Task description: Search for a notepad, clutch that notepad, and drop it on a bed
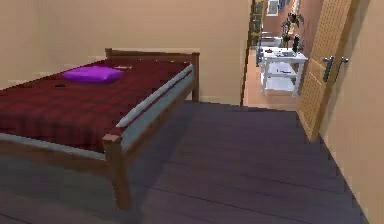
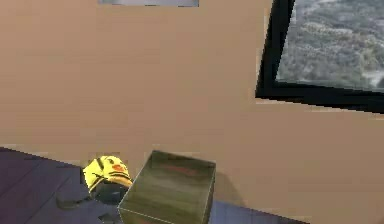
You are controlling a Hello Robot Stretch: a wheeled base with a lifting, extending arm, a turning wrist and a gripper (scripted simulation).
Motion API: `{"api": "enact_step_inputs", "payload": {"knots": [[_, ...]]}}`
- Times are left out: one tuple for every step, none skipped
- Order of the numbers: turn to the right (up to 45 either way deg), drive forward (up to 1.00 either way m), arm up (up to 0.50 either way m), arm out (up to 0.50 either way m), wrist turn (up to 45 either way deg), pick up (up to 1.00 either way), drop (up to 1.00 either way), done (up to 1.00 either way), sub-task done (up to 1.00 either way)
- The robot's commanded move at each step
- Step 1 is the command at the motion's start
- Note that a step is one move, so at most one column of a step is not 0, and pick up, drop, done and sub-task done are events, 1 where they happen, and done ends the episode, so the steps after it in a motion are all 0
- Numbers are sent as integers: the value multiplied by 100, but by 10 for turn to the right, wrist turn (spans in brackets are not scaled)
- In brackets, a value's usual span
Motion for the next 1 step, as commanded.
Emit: {"api": "enact_step_inputs", "payload": {"knots": [[180,0,0,0,0,0,0,0,0]]}}
